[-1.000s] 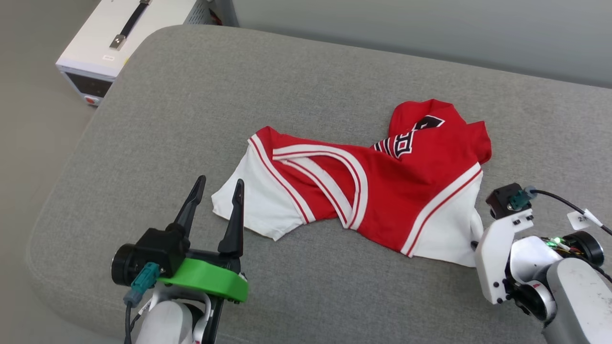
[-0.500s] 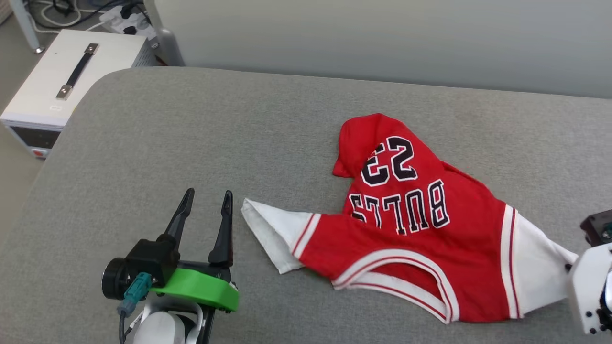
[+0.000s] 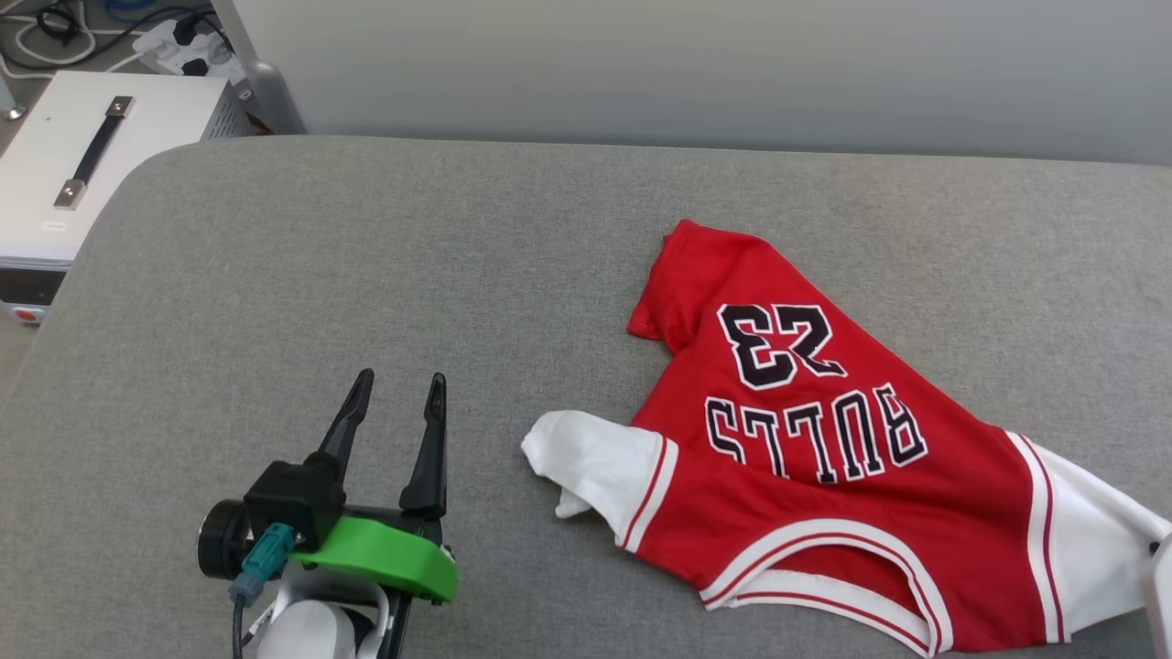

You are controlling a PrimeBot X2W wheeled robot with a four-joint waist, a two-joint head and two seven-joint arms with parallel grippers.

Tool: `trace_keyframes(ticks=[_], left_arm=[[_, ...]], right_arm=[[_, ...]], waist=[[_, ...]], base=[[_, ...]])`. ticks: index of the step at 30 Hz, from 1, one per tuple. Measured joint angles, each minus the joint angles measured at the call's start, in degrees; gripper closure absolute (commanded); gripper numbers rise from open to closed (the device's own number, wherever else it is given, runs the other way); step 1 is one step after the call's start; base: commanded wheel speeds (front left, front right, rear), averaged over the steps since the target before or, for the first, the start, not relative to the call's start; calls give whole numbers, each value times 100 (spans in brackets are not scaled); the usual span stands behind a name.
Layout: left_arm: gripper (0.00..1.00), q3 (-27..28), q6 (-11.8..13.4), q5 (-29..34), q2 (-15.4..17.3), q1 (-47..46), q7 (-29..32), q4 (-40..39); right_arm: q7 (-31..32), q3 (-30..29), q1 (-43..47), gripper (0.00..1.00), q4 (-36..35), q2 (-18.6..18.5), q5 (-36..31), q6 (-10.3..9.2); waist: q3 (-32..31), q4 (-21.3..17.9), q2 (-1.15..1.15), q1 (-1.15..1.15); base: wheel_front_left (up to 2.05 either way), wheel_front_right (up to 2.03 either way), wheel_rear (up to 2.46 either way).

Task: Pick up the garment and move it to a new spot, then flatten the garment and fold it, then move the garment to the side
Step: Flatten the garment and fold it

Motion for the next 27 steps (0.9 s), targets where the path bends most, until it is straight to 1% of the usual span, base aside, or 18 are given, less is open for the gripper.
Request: trace_keyframes(ticks=[2, 3, 4, 8, 11, 18, 22, 24, 27], left_arm=[[0, -3, 0, 0, 5, -1, 0, 32], [0, -11, 0, 0, 12, -1, 0, 64], [0, -20, 0, 0, 20, -2, 0, 105], [0, -26, 0, -8, 37, -1, 0, 223], [0, -54, 0, -16, 49, -1, 0, 302], [0, -124, 0, -166, 56, 4, 0, 354], [0, -246, 0, -316, 54, 16, 0, 392], [0, -304, 0, -364, 52, 46, 0, 416], [0, -428, 0, -403, 63, 164, 0, 522]], right_arm=[[-101, -23, -1, 100, 180, 12, -57, 0], [-196, -65, -2, 57, 263, 38, -99, 0], [-272, -110, -10, 0, 341, 92, -105, 0], [-737, -159, -82, 0, 422, 285, -135, 0], [-1207, -230, -221, 0, 341, 438, -121, 0], [-2281, -433, -239, 0, -282, 820, -41, 0], [-2989, -710, -15, 0, -757, 1319, 63, 0], [-3330, -895, 220, 0, -1006, 1680, 66, 0], [-3637, -1005, 556, 0, -1347, 2168, 22, 0]], waist=[[-4, 1, 0, 0], [-8, 2, 0, 0], [-15, -1, 0, 0], [-60, -39, 0, 0], [-121, -98, 0, 0], [-285, -267, 0, 0], [-384, -339, 0, 0], [-432, -363, 0, 0], [-467, -418, 0, 0]], base=[[0, 0, 0], [0, 0, 0], [0, 0, 0], [0, 0, 0], [0, 0, 0], [0, 0, 0], [0, 0, 0], [0, 0, 0], [0, 0, 0]])
